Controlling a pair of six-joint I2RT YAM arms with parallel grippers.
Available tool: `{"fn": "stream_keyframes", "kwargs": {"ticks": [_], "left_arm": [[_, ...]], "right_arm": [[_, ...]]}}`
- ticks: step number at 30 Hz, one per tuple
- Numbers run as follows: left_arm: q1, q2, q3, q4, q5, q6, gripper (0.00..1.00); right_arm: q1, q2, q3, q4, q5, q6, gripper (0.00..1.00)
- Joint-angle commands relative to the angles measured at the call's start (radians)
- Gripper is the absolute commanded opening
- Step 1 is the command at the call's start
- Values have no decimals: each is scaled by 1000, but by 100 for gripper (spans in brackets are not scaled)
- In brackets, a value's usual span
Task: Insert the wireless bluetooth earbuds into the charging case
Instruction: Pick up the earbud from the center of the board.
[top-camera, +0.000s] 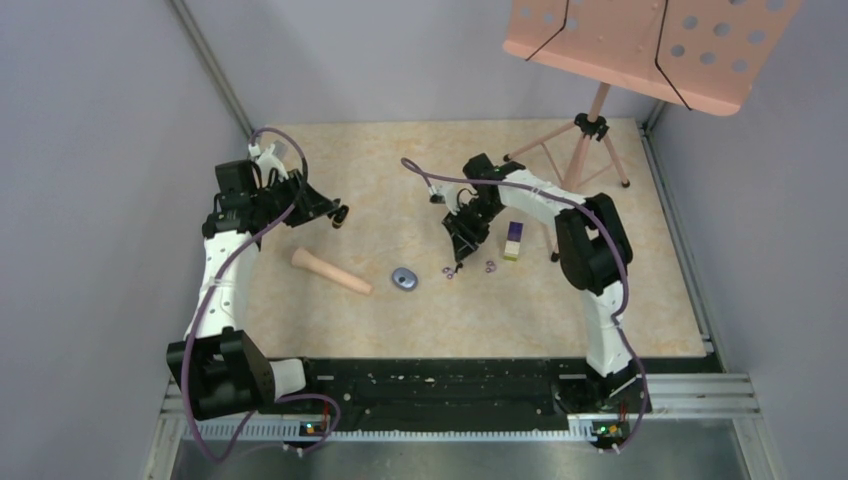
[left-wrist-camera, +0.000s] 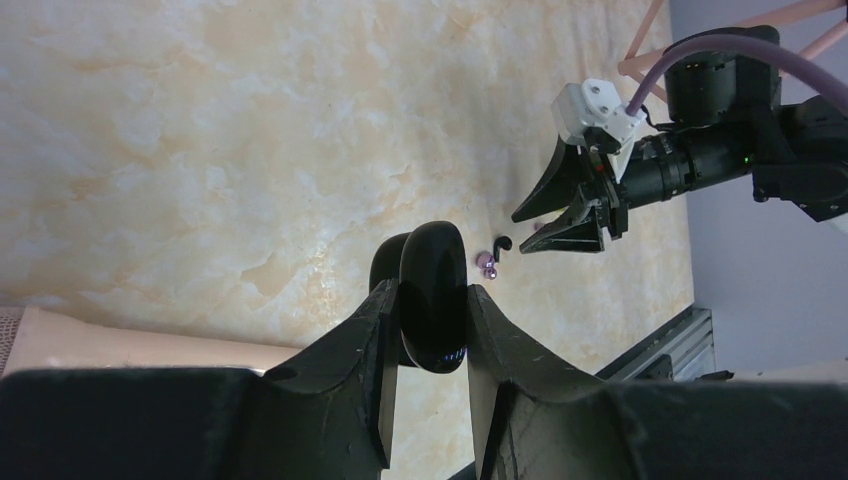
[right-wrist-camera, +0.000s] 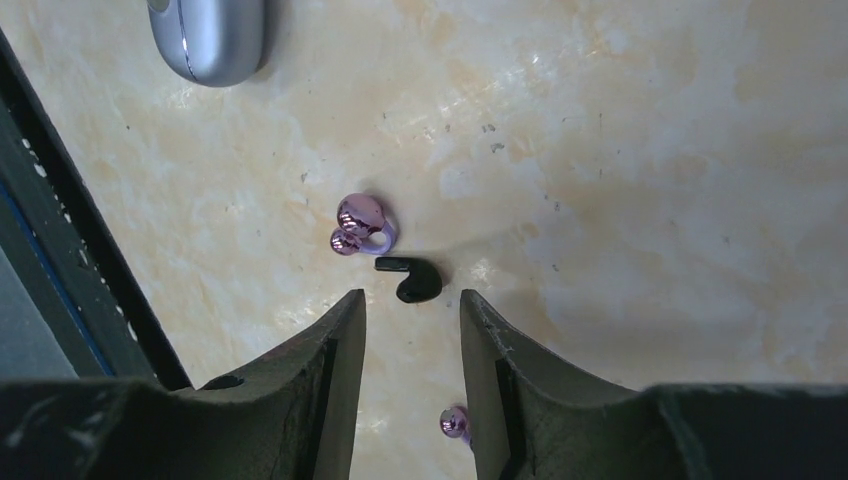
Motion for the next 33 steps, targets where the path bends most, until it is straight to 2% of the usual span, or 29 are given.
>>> {"fn": "stream_keyframes", "kwargs": {"ticks": [1,33], "left_arm": [[6,-20,18,8,7,21,0],[20,-51,-14,4,1,4,0]], "right_arm": [[-5,2,14,-28,-52,-92,40],[9,59,-60,-18,-59,-117,27]]}}
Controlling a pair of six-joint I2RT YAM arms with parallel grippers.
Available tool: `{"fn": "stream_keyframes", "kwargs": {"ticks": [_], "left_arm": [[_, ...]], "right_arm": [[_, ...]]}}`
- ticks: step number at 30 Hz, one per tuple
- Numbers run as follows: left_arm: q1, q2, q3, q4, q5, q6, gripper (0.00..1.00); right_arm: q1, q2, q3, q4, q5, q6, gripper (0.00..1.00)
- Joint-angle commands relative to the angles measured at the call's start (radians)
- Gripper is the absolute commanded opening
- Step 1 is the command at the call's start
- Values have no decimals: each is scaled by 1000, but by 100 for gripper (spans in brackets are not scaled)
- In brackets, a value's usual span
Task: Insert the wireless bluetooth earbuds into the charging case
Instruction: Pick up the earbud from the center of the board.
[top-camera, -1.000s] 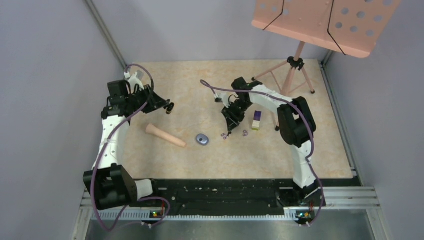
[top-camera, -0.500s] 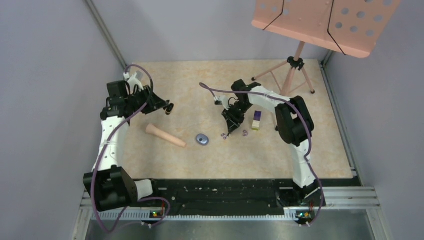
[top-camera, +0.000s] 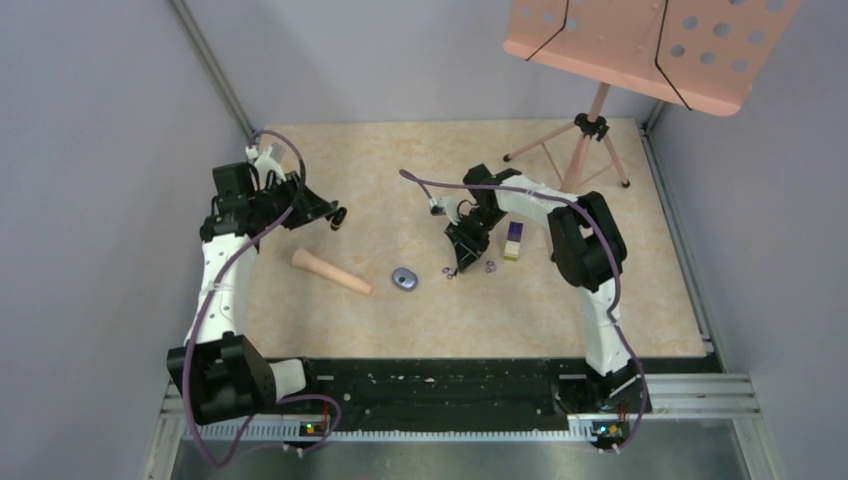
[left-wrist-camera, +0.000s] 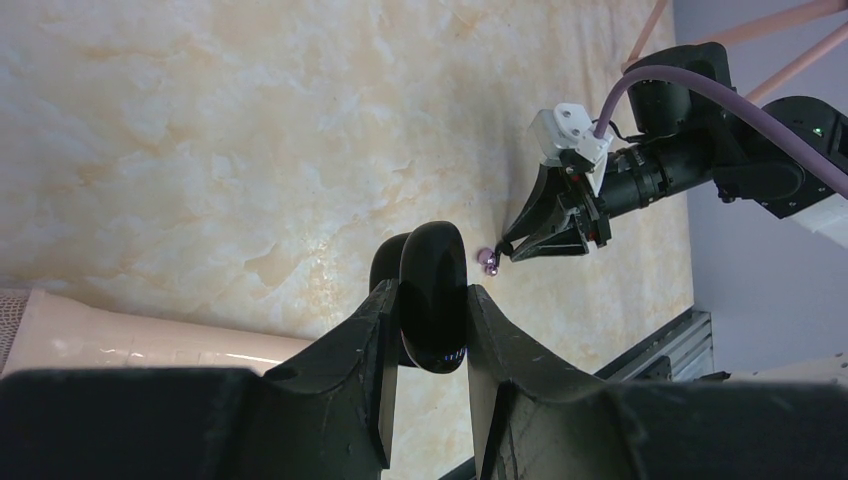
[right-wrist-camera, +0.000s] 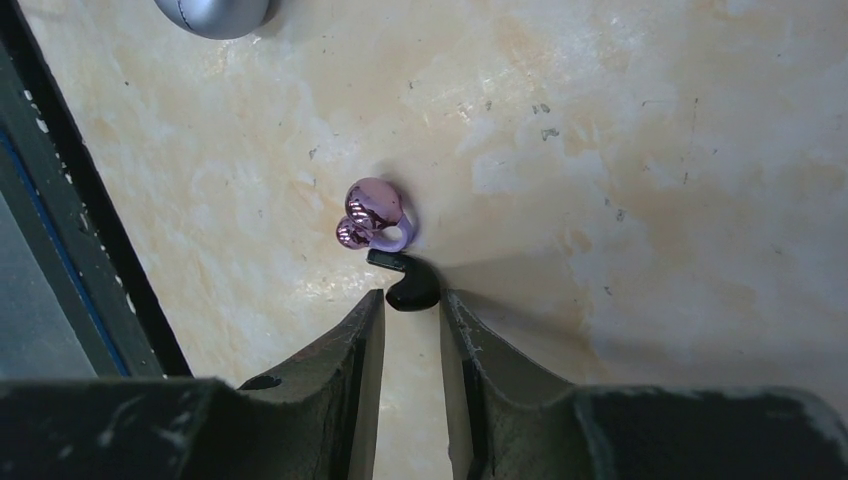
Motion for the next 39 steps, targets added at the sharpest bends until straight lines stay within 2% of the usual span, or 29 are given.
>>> {"fn": "stream_keyframes", "kwargs": {"ticks": [1,12,20,28,39], "left_arm": [[9,-31,-8,26,4,1,0],[12,-35,-18,31,4,-5,0],[15,-35,-23,31,3,-10,0],[15,-20,-33,47,16,-27,0],[-15,22,-47,95,59,-70,0]], "right_arm": [[13,2,-30,16,-5,-25,27],[29,-4,-64,73,42,38,30],[42,-31,-104,137,106,76,19],[51,-196,-179,218,132,115,8],[65,-475,-192,313,228,125,5]]}}
